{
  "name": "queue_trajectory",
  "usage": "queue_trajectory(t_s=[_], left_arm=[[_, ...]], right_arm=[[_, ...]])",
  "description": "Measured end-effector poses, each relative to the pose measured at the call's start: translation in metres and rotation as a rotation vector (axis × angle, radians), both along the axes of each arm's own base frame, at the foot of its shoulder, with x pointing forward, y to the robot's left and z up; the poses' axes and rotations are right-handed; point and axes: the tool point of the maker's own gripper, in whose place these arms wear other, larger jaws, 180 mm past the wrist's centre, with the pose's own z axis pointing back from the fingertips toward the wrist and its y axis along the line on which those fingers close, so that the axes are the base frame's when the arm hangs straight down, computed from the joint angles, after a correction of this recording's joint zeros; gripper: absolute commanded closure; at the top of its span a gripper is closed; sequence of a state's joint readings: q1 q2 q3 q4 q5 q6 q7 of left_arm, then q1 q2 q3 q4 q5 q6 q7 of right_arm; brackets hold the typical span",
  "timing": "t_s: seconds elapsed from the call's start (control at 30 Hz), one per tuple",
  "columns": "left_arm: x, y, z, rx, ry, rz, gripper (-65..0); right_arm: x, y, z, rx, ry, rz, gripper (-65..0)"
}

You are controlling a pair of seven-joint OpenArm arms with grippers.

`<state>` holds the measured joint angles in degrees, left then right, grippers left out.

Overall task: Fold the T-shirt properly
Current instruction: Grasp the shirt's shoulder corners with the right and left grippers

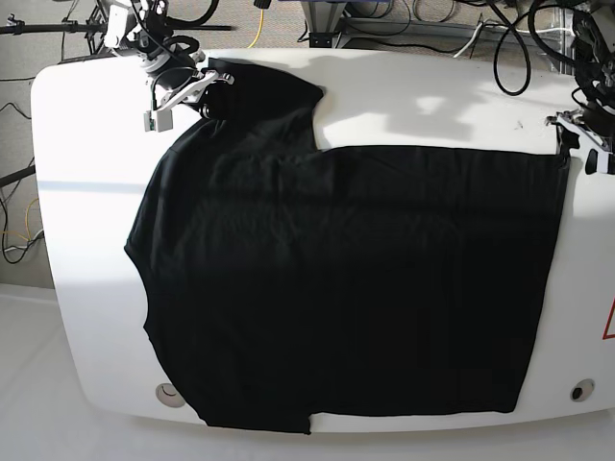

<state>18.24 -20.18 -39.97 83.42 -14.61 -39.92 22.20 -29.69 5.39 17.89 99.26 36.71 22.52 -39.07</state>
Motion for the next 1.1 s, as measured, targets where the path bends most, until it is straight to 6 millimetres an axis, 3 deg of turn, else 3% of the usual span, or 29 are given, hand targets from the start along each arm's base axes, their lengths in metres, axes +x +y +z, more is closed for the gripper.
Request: queue_trajectory(t_s=[0.7,1.1], left_arm=[[0.012,0.024,-0.009,-0.043,-0.002,0.065,-34.9],[0.008,0.023,-0.024,-0.075,0.028,0.08,-34.9]], right_arm=[[0.0,0.001,0.0,0.005,-0.002,0.002,-0.7],[0.001,0.002,0.001,0.005,-0.006,-0.001,-0.5]])
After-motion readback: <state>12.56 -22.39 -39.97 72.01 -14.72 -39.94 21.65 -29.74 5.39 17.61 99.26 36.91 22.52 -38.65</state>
